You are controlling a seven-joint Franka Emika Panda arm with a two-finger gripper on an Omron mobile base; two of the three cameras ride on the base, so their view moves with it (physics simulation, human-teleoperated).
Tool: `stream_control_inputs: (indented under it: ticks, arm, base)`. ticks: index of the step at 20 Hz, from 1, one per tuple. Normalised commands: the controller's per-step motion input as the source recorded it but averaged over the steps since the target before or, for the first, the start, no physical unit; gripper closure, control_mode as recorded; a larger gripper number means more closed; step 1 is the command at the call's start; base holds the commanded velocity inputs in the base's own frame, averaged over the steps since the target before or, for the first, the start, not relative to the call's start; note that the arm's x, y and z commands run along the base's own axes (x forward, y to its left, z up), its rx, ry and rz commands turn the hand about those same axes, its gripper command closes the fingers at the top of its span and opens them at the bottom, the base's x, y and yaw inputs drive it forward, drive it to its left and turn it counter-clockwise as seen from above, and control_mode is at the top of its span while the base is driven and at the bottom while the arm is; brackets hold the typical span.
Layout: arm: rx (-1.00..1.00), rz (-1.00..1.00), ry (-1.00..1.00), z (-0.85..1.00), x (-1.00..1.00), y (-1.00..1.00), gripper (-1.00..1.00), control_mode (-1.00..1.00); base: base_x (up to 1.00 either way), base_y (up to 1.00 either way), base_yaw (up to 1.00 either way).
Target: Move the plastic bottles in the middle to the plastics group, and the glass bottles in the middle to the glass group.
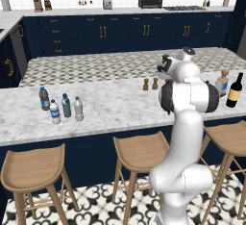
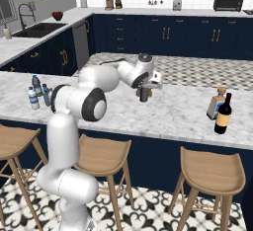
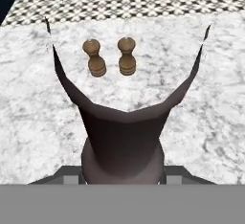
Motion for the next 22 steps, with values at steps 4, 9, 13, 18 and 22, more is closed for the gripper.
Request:
stream_control_inputs:
  ticks: [4, 9, 13, 18, 22]
  arm:
    - [0.00, -0.24, 0.00, 0.00, -0.57, -0.84, 1.00, -1.00]
    - [0.00, -0.26, 0.00, 0.00, -0.36, -0.89, 1.00, -1.00]
    - [0.00, -0.27, 0.00, 0.07, -0.17, -0.93, 1.00, -1.00]
    - [0.00, -0.25, 0.00, 0.08, -0.16, -0.75, 1.00, -1.00]
    - [0.00, -0.18, 0.00, 0.00, -0.21, -0.24, 1.00, -1.00]
  base:
    - [0.00, 0.00, 0.00]
    - [0.00, 0.00, 0.00]
    - [0.00, 0.00, 0.00]
    - [0.00, 0.00, 0.00]
    - [0.00, 0.00, 0.00]
